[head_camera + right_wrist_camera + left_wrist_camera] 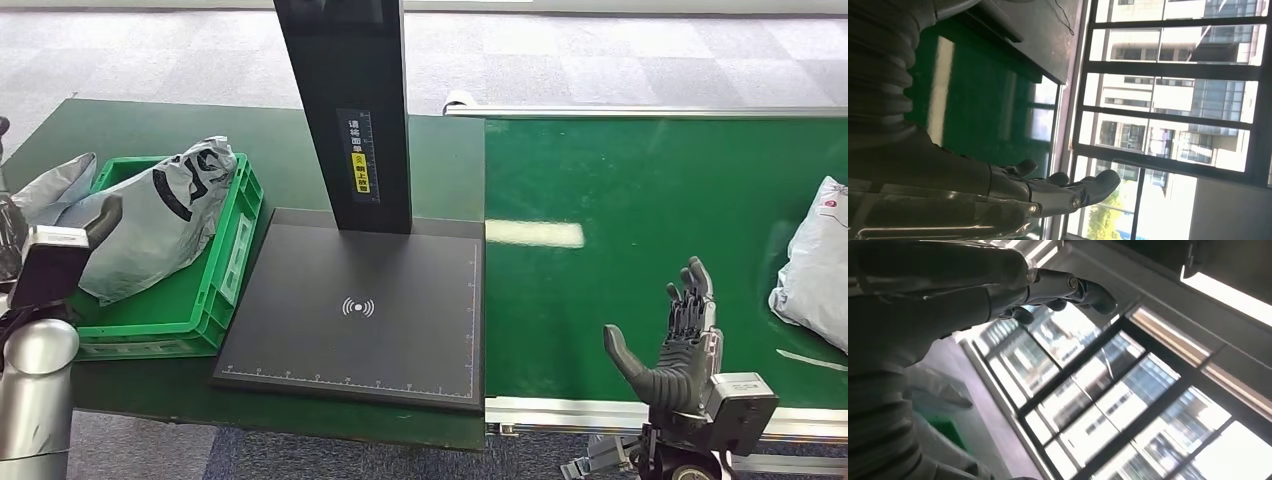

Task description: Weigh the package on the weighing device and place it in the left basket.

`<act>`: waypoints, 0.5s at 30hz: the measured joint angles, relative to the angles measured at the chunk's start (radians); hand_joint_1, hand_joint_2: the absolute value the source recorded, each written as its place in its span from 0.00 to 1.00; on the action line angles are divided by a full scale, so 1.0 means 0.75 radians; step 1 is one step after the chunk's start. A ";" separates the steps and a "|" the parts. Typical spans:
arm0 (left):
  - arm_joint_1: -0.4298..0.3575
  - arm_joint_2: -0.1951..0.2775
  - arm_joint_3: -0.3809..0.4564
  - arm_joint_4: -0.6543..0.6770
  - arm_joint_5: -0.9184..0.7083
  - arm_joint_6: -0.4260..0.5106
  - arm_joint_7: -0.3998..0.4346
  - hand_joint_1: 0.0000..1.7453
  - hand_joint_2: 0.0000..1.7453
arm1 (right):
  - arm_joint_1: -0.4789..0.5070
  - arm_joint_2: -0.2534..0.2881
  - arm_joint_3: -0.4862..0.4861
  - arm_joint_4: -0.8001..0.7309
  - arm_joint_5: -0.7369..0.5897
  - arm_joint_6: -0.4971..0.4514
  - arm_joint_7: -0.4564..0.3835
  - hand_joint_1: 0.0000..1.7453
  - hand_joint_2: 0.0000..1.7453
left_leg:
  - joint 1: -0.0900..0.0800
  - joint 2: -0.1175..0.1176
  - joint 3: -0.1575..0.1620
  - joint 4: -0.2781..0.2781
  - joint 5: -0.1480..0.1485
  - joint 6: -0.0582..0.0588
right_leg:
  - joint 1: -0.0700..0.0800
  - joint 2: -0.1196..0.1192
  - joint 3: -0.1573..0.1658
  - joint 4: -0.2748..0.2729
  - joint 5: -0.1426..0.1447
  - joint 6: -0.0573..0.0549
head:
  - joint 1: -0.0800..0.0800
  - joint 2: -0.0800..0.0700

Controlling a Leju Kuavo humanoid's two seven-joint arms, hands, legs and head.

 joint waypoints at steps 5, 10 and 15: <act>0.140 -0.083 -0.059 -0.190 0.450 -0.400 -0.147 0.00 1.00 | 0.001 -0.005 -0.013 0.000 -0.005 -0.001 -0.008 0.00 1.00 | -0.001 0.002 0.000 0.000 -0.001 0.000 | -0.001 0.002 -0.001 0.000 0.000 0.000 | 0.000 0.000; 0.277 -0.197 -0.213 -0.324 0.473 -0.617 -0.177 0.00 1.00 | -0.002 -0.004 -0.017 0.000 -0.007 0.018 -0.005 0.00 1.00 | -0.002 0.002 0.000 0.000 -0.003 0.001 | -0.002 0.002 -0.001 -0.001 -0.001 0.002 | 0.000 0.000; 0.308 -0.322 -0.440 -0.265 0.570 -0.701 -0.138 0.00 1.00 | -0.025 0.003 0.009 0.014 -0.031 0.078 0.029 0.00 1.00 | -0.002 0.001 0.001 0.000 -0.003 0.001 | -0.002 0.002 0.002 -0.001 -0.001 0.002 | 0.000 0.000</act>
